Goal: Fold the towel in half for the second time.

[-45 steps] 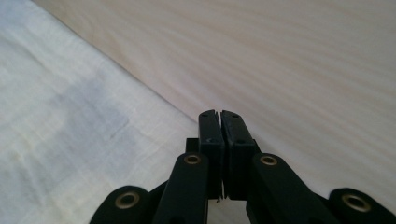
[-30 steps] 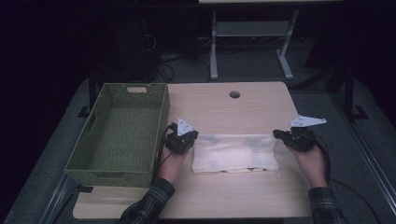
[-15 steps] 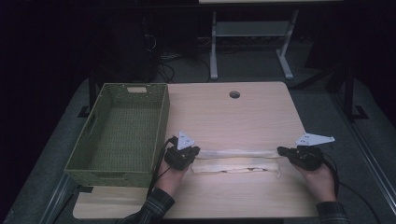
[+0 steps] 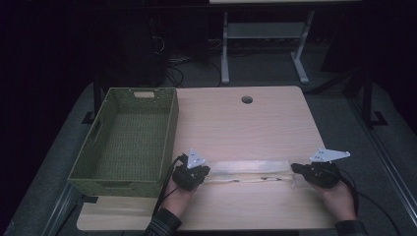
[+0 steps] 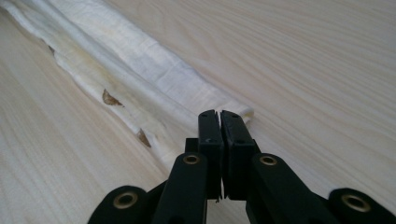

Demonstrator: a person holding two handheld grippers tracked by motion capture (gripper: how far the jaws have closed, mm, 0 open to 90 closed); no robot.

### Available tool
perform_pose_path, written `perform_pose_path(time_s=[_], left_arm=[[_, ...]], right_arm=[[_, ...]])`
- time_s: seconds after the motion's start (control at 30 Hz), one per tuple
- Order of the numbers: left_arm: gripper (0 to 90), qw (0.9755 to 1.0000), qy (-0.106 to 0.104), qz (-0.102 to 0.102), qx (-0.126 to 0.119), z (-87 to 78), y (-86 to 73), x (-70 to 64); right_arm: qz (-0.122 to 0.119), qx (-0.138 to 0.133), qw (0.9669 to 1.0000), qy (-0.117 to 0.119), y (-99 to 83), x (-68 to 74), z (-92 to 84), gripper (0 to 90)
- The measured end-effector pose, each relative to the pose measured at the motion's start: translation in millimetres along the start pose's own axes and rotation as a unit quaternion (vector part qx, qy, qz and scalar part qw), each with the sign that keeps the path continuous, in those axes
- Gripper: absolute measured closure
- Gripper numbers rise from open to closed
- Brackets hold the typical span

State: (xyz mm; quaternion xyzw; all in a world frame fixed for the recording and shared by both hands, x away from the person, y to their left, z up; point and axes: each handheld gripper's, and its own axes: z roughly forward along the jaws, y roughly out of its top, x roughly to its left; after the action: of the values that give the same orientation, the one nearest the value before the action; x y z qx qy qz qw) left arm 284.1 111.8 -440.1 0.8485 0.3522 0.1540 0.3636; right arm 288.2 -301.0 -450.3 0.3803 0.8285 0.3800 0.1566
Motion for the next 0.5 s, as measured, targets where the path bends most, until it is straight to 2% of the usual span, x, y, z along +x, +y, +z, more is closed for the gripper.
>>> perform_pose_path(time_s=[0.1, 0.13, 0.17, 0.27, 0.37, 0.5], left_arm=[[86.0, 1.0000, -0.004, -0.001, 0.002, -0.5, -3.8, -1.3], [84.7, 1.0000, 0.002, -0.003, -0.004, -1.5, -4.5, -2.8], [80.7, 1.0000, 0.004, -0.001, -0.006, -2.6, -4.3, -3.3], [73.6, 0.9998, 0.002, -0.002, -0.022, -8.2, -1.3, -4.4], [71.2, 0.9995, 0.004, -0.001, -0.032, -9.4, 3.1, -3.1], [68.0, 0.9996, 0.004, 0.001, -0.028, -1.4, 10.7, 3.3]], right_arm=[[-0.004, 0.007, 1.0000, 0.002, -3.1, 3.2, 0.4, 86.2], [-0.001, 0.009, 1.0000, 0.003, -3.6, 4.7, -0.1, 84.8], [-0.005, 0.007, 1.0000, 0.003, -3.6, 5.8, -1.5, 79.7], [0.001, -0.014, 0.9999, 0.007, 0.4, 6.9, -8.0, 72.0], [-0.004, -0.025, 0.9997, 0.003, 6.6, 8.6, -11.7, 71.6], [-0.003, -0.022, 0.9997, -0.006, 11.7, 4.3, -4.6, 72.5]])
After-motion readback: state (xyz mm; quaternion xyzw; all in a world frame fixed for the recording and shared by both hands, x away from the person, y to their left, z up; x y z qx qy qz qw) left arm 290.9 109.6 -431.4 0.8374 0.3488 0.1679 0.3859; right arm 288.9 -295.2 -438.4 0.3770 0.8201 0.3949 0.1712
